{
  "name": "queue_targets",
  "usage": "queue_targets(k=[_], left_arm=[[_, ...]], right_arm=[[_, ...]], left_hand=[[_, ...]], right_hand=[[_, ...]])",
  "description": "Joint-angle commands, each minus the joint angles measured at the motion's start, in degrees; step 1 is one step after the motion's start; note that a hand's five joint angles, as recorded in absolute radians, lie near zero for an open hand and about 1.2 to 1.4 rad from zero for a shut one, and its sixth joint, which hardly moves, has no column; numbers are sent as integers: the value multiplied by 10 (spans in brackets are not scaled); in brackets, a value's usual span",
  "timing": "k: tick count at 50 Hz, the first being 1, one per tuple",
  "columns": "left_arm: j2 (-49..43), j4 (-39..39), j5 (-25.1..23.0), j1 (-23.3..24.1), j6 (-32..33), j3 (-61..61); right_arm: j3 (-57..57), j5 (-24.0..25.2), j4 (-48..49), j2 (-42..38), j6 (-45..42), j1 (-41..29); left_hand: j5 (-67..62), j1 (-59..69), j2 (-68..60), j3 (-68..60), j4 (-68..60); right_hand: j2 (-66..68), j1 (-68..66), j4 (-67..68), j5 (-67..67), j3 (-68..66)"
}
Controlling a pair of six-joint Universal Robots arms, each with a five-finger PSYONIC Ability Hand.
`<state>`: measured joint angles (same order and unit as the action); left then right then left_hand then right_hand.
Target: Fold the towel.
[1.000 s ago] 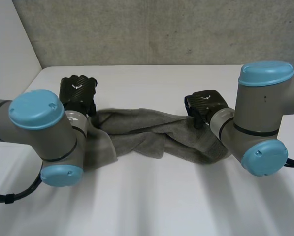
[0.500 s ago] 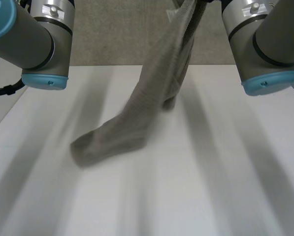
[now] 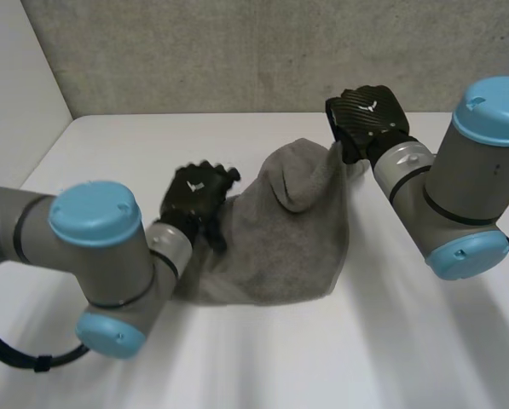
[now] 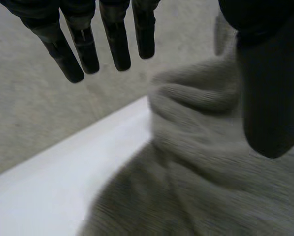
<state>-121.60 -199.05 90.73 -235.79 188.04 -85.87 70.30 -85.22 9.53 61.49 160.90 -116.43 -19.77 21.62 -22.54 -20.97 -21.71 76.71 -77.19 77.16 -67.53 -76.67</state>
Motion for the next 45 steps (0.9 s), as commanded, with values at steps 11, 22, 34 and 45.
queue_targets(k=[11,22,34,45], left_arm=[[-1,70,-3,27,21,-51],[-27,65,-2,27,40,-35],[-29,49,1,24,87,-26],[107,55,2,21,81,-78]], right_arm=[[82,3,1,16,-36,77],[98,3,5,14,-36,78],[101,0,4,15,-36,78],[100,14,-82,88,-44,95]], left_hand=[[155,-74,83,67,75],[106,-25,34,18,26],[-502,584,-575,-590,-583],[-502,584,-575,-590,-583]], right_hand=[[33,-28,28,-25,-33],[33,-28,28,-25,-33],[33,-28,28,-25,-33],[33,-28,28,-25,-33]])
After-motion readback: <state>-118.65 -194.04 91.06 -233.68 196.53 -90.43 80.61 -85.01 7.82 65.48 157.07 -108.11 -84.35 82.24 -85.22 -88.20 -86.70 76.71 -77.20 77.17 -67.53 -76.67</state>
